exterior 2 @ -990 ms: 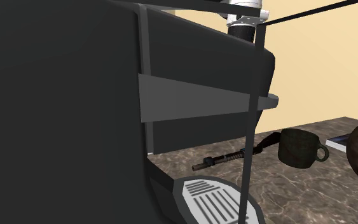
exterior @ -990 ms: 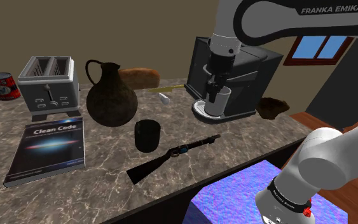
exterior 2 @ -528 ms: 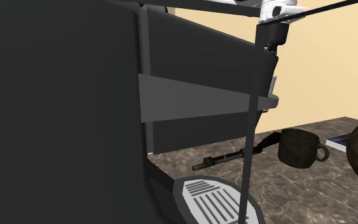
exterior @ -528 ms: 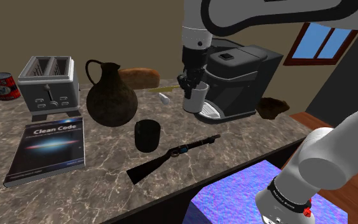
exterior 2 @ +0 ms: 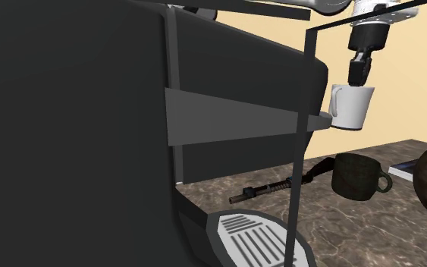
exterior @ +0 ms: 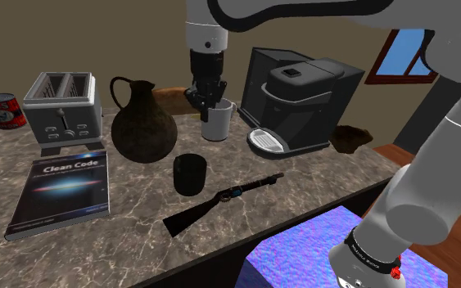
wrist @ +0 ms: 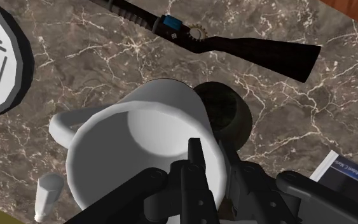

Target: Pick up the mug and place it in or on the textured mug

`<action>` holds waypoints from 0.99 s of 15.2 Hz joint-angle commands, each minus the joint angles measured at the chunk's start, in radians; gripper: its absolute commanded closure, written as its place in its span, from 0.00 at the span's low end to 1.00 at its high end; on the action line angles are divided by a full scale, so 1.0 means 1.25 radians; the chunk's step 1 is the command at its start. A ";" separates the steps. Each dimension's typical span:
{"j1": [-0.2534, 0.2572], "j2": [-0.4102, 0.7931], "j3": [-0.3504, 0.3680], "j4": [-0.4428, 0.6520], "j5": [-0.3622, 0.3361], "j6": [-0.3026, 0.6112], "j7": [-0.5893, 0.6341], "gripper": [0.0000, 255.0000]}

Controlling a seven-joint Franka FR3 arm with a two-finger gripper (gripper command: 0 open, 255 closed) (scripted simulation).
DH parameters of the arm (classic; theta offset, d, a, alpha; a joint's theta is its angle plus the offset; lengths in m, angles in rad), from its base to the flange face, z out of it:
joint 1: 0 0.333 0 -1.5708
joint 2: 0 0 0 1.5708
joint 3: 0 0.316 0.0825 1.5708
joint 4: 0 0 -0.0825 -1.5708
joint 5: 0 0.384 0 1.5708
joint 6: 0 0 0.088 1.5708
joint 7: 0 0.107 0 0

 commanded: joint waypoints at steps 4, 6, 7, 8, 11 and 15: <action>0.052 0.166 0.026 0.194 -0.074 -0.052 0.075 1.00; 0.050 0.163 0.024 0.169 -0.072 -0.029 0.076 1.00; 0.049 0.162 0.024 0.157 -0.072 -0.018 0.076 1.00; 0.048 0.162 0.023 0.145 -0.072 -0.007 0.077 1.00; 0.046 0.160 0.022 0.111 -0.072 0.026 0.078 1.00; 0.044 0.162 0.021 0.070 -0.073 0.068 0.082 1.00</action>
